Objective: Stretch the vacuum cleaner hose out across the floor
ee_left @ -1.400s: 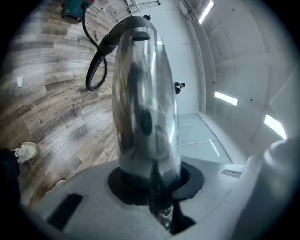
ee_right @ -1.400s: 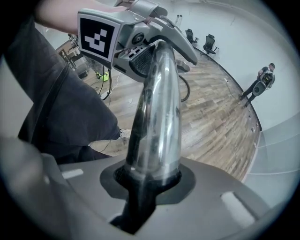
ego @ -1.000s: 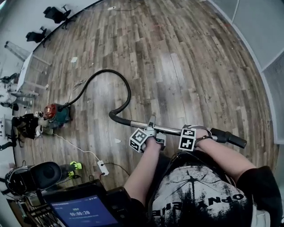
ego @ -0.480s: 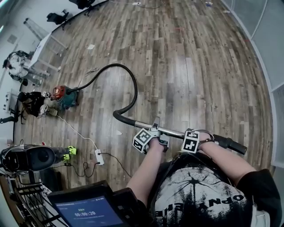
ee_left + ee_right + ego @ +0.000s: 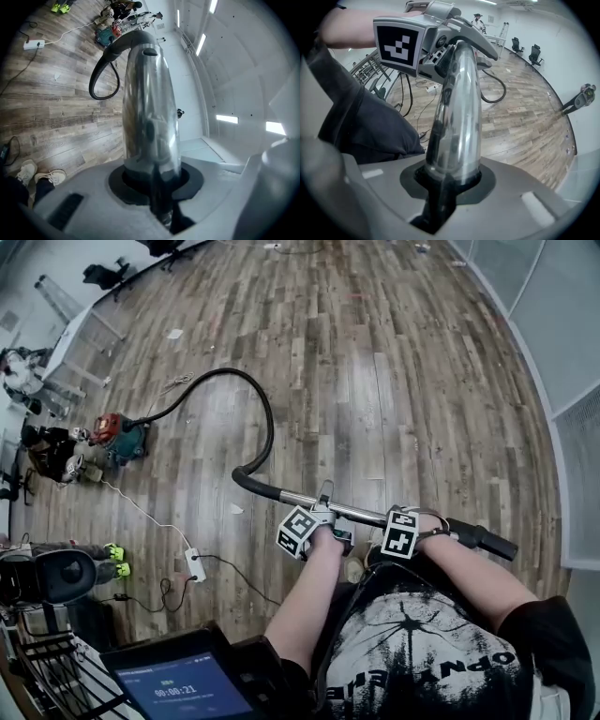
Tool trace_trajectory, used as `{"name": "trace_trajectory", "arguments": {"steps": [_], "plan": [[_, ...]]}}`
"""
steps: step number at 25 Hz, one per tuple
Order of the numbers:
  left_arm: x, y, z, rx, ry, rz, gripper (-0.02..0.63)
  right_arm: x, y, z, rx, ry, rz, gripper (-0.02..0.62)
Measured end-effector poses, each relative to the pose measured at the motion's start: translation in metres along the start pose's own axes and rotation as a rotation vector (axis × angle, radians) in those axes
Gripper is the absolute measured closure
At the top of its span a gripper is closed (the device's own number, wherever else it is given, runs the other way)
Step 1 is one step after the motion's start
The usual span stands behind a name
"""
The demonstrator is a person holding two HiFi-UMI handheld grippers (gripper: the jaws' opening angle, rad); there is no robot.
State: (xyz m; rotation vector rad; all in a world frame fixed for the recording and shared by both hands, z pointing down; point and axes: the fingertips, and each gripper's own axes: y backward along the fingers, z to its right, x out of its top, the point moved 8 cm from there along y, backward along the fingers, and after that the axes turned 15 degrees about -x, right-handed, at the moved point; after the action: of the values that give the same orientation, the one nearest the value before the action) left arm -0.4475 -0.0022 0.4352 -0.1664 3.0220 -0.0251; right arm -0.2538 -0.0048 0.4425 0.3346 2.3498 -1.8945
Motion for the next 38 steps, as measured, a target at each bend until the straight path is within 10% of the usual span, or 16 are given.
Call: {"name": "trace_trajectory", "arguments": {"steps": [15, 38], "plan": [[-0.063, 0.045, 0.002, 0.025, 0.018, 0.027, 0.538, -0.051, 0.022, -0.047, 0.034, 0.034, -0.002, 0.508], [-0.286, 0.011, 0.050, 0.088, -0.052, 0.184, 0.540, -0.273, 0.074, -0.023, 0.113, 0.145, 0.104, 0.508]]}}
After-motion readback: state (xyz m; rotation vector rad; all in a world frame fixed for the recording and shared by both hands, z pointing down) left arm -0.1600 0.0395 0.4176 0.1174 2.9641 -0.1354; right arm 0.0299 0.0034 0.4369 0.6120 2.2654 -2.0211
